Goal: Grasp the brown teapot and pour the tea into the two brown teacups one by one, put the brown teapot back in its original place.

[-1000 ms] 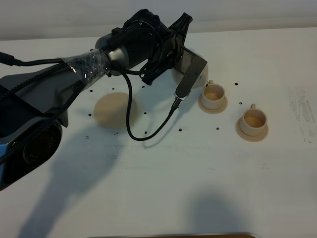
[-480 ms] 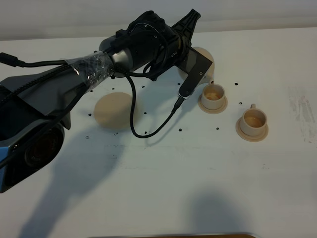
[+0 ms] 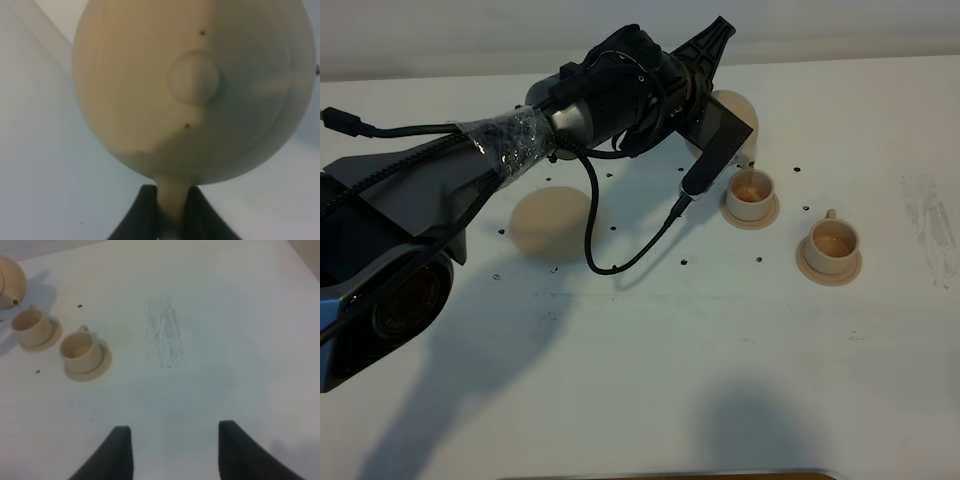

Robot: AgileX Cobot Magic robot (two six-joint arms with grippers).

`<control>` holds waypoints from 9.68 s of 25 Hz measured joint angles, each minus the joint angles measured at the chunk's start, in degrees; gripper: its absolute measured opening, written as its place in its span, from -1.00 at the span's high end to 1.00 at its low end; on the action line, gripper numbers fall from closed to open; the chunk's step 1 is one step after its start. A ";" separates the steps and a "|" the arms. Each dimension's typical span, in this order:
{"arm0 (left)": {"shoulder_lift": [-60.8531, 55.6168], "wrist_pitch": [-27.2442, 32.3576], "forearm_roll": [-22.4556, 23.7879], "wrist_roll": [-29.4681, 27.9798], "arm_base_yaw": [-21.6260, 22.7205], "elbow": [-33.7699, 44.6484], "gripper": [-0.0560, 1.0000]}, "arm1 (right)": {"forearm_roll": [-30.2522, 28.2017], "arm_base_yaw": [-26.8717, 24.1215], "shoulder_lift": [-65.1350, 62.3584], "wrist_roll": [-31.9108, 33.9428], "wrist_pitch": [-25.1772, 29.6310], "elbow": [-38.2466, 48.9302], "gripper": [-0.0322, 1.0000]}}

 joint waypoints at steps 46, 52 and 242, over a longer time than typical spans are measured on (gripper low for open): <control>0.00 -1.18 4.74 6.28 -0.88 0.00 0.74 | 0.00 0.00 0.00 0.00 0.00 0.00 0.15; 0.00 -1.51 4.73 6.83 -0.88 0.00 0.74 | 0.00 0.00 0.00 0.00 0.00 0.00 0.15; -4.20 13.63 -18.25 -19.81 -5.44 -0.01 0.74 | 0.00 0.00 0.00 0.00 0.00 0.00 0.15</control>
